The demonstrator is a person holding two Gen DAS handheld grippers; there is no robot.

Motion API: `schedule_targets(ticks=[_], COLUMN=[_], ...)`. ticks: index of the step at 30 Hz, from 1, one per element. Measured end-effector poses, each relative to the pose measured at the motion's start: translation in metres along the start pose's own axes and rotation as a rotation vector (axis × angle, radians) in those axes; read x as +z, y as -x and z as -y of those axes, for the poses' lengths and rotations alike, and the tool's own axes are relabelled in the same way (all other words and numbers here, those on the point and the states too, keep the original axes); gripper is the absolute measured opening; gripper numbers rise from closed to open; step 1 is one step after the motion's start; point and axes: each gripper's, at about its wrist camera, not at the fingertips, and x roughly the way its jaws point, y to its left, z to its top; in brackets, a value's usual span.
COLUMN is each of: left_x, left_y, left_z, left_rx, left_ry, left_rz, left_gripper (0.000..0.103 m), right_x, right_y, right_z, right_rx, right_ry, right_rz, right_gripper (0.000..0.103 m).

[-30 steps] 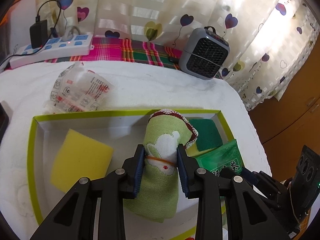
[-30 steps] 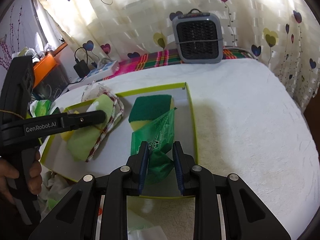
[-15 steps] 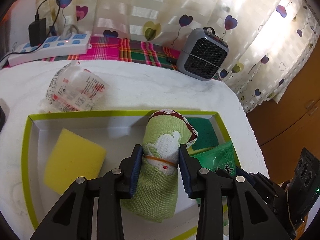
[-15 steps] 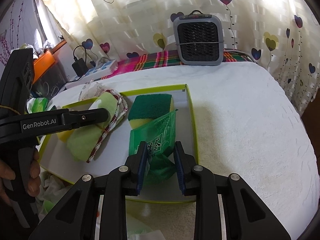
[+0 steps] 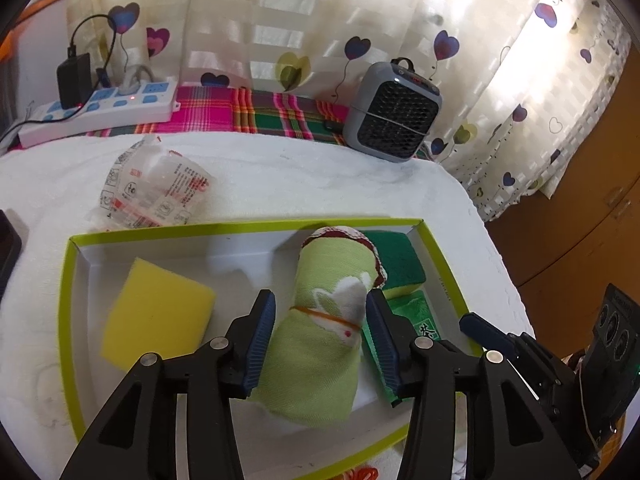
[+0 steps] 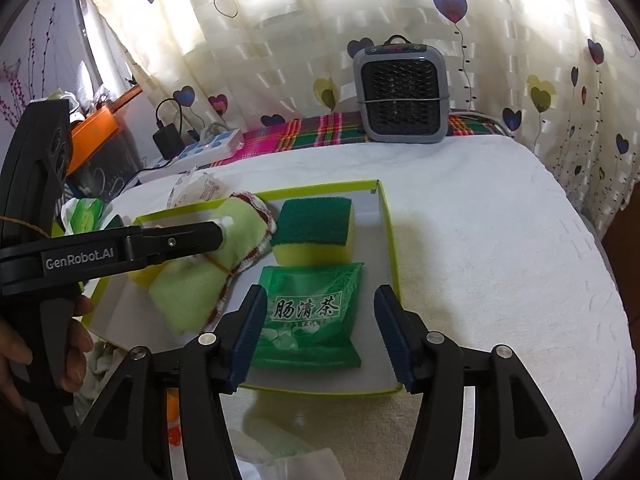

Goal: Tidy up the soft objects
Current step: 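Open the right tool to drop the packet while the left tool releases the towel roll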

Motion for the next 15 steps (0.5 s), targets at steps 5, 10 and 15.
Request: schedule_targets(ticks=[5,10,15], left_x=[-0.005,-0.011,-0.02], left_y=[0.012,0.026,0.039], left_z=[0.001,-0.002,-0.003], left_rx=[0.011,0.021,0.023], left_ry=[-0.023,-0.038,-0.037], left_rz=[0.015,0.031,0.048], left_gripper=[0.051,0.051,0.051], right_x=[-0.002,-0.007,-0.012], right_y=[0.006,0.014,0.022], right_z=[0.001,0.0,0.0], right_rx=[0.0,0.008,0.01], right_ry=[-0.009,-0.009,-0.009], right_rz=[0.006,0.017,0.025], right_gripper=[0.057,0.057,0.057])
